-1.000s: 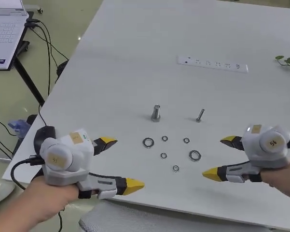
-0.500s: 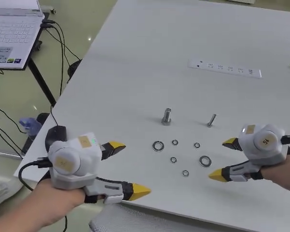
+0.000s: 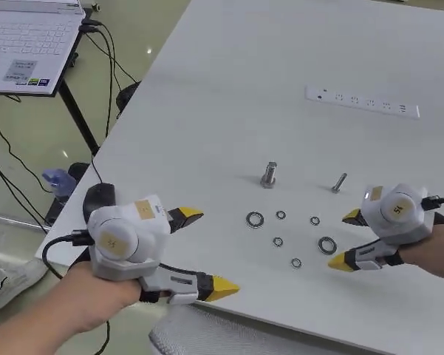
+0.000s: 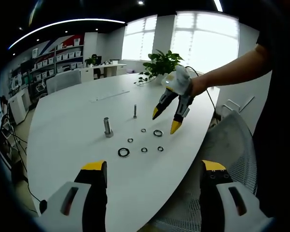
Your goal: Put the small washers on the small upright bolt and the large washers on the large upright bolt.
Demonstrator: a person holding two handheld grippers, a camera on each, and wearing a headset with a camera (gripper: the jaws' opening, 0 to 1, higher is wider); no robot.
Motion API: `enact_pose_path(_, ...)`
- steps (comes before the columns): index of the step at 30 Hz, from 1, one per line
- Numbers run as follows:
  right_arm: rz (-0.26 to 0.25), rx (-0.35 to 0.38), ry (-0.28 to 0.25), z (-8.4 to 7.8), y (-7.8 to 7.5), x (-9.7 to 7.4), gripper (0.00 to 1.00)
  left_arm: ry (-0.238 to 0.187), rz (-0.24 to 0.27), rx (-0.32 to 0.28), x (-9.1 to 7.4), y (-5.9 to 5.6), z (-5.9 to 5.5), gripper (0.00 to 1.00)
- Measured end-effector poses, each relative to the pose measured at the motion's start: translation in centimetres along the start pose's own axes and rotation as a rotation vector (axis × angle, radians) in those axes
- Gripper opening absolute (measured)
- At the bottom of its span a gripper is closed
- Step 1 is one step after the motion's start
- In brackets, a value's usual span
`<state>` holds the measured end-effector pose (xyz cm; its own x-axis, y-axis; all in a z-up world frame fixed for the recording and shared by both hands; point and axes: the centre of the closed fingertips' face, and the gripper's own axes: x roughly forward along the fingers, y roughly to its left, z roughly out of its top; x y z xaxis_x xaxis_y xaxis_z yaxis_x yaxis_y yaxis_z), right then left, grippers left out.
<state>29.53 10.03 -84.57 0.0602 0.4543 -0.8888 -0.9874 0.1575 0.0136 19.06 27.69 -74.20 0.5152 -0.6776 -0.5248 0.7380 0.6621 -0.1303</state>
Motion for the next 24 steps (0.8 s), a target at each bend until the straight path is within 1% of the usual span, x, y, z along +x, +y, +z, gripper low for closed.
enact_pose_path(1,0.003,-0.010,0.010,-0.3,-0.3,0.4,0.59,-0.001,-0.002,0.003,0.1,0.0,0.0,0.78)
enact_pose_path(3,0.008,-0.019,0.020,-0.4,-0.3,0.7,0.58,-0.002,-0.002,0.007,0.1,0.0,0.1,0.78)
enact_pose_path(9,0.028,-0.041,0.055,-0.5,0.1,1.4,0.56,0.002,0.006,0.017,0.3,0.3,-0.2,0.78)
enact_pose_path(12,0.037,-0.052,0.071,-0.7,0.3,1.8,0.55,0.014,0.019,0.039,0.5,0.8,-0.5,0.78)
enact_pose_path(15,0.041,-0.060,0.082,-0.8,0.5,1.9,0.55,0.022,0.029,0.042,0.7,1.3,-0.9,0.78)
enact_pose_path(20,0.048,-0.066,0.088,-0.8,0.6,1.9,0.54,0.061,0.031,0.066,1.1,1.6,-1.8,0.77)
enact_pose_path(24,0.054,-0.082,0.096,-0.7,0.7,2.0,0.52,0.074,0.041,0.069,1.2,2.0,-2.0,0.77)
